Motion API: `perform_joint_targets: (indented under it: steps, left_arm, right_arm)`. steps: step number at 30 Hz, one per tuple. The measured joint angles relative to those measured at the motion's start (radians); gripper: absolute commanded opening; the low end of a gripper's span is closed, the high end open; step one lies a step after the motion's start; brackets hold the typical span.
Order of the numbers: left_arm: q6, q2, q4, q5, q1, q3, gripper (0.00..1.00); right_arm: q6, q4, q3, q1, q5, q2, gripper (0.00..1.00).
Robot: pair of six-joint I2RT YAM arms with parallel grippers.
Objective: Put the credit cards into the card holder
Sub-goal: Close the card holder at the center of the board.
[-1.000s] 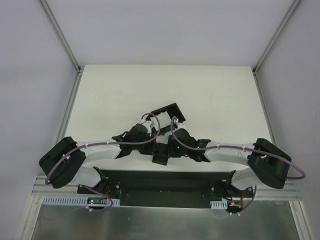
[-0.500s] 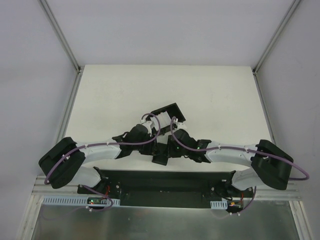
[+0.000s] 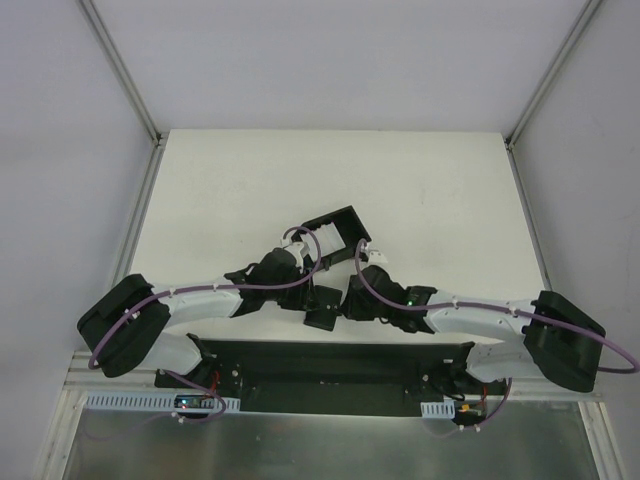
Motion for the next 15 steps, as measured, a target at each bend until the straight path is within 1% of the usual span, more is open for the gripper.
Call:
perform_joint_targets:
  steps: [8,15]
  left_arm:
    - [0.016,0.002,0.001,0.001,0.0,0.0,0.4]
    - [0.019,0.004,0.001,0.001,0.0,0.0,0.4]
  right_arm:
    - [0.004,-0.002,-0.013,0.0,0.01,-0.018,0.25]
    - [0.003,0.023,-0.005,0.0,0.006,0.026,0.24]
